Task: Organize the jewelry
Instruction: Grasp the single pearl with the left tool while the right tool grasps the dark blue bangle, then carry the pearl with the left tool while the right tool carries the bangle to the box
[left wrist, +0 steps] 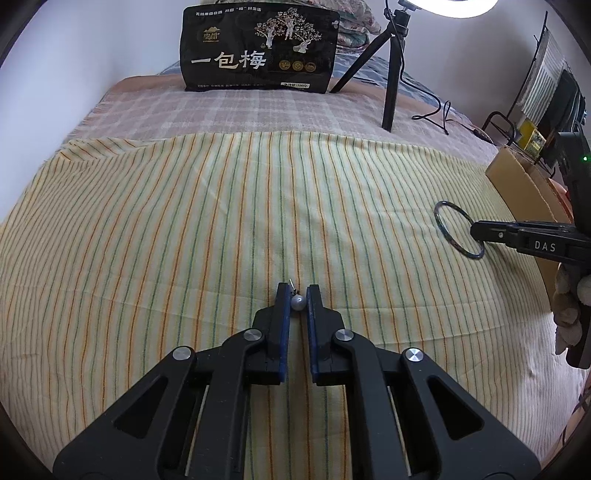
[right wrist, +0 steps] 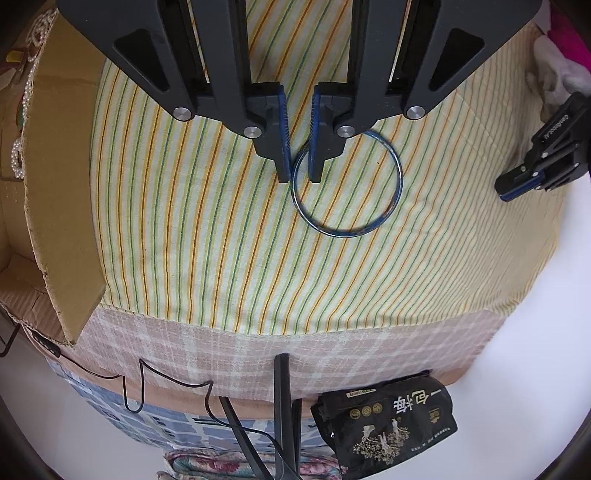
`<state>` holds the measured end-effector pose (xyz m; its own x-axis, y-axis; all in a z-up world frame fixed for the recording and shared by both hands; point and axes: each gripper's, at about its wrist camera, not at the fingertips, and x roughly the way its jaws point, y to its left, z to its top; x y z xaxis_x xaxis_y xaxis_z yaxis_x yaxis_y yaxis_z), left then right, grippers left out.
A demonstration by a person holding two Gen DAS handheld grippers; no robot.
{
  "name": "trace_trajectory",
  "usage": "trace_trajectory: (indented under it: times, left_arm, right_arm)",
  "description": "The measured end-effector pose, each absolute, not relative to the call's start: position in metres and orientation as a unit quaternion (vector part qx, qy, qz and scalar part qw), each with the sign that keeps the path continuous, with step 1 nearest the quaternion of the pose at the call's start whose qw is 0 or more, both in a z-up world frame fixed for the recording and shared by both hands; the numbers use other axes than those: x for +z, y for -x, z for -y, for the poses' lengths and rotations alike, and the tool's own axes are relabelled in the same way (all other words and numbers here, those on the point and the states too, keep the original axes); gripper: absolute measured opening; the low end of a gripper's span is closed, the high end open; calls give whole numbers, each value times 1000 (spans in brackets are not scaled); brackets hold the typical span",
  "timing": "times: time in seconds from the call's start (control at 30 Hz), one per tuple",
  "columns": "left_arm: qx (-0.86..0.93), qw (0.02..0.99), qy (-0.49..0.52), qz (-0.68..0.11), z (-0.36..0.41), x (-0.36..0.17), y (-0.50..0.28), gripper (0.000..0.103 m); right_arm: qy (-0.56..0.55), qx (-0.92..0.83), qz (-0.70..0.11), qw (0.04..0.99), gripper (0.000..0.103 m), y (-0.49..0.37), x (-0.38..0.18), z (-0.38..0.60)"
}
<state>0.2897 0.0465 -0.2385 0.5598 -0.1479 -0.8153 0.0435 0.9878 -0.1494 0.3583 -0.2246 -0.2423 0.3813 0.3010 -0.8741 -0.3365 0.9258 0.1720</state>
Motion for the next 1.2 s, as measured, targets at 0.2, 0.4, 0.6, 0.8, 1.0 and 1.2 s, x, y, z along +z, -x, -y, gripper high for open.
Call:
trace_trajectory:
  times: [0.2,0.4,0.6,0.8,1.0,1.2]
  left_arm:
    - [-54,886,62,-457,-53,-233,-283,6]
    - [-53,893,57,-444,-57,-223,-273,6]
    - [-55,900,53,-430,-57,-210,-262,6]
    - [-64,903,51,-422,-51,-199,-252,6]
    - [-77,907,47,-411,-40,-184,-243,6]
    - [-94,910,49,-401,-28,-170,-236,6]
  right_arm:
    - [13,193,-513,837,3,-355,-238,223]
    - [38,192,-491,849,3,-344,-226,220]
    - [52,199,-465,861,3,-333,-209,219]
    - [72,203,-445,869,3,-320,-195,217]
    - [85,206,-429,875,3,-307,-180,220]
    - [95,207,-413,882,3,-293,-164,227]
